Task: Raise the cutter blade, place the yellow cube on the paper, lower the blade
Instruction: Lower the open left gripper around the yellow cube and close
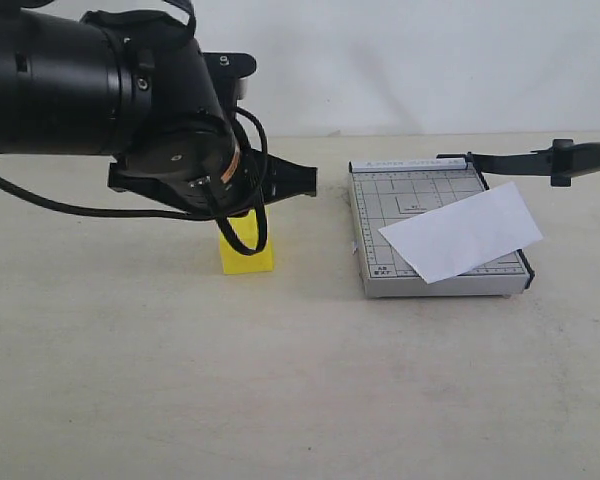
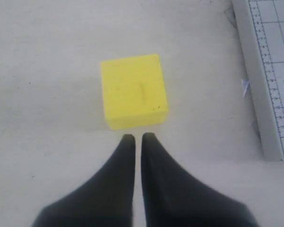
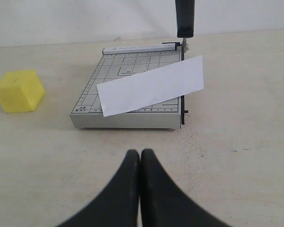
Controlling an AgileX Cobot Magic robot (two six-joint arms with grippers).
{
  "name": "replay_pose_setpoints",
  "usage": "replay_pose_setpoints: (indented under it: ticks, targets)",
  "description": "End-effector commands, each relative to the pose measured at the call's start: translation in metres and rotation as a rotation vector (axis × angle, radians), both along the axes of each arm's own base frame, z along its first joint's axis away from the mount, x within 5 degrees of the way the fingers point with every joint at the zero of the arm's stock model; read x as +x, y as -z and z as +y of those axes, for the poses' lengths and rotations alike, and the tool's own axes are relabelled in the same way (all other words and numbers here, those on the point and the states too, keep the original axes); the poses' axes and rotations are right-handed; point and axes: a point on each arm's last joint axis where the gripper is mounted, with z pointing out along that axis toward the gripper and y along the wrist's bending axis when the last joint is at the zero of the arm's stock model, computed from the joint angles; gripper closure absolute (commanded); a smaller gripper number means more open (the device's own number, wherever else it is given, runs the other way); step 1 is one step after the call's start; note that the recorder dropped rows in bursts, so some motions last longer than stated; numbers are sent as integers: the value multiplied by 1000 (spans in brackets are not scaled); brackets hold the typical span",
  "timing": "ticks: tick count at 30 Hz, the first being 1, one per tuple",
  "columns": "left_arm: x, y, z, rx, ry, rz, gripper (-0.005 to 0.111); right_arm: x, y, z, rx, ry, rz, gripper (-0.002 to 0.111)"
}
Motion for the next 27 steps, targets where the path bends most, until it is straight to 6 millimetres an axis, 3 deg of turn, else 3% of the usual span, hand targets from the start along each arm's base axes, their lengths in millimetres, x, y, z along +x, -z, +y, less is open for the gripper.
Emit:
replay_pose_setpoints:
  ticks: [1,5,11,13,27]
  targets:
    - [1,-4,-3,-81,-12,-23,101,0,-1,0,-8,0,-12,108]
    - [3,-6,-6,-141,-21,-55,85,-1,-1,0,-7,0,-22,108]
    - [8,-7,3,-128,-118,-74,38,-6,-7,-1,1,1,-106,108]
    - [9,-4,10,-107,-190,-60,31,-8,-8,-1,3,1,-133,108]
    - [14,16,10,-69,-218,-13,29,-11,-10,-1,-5,1,-174,108]
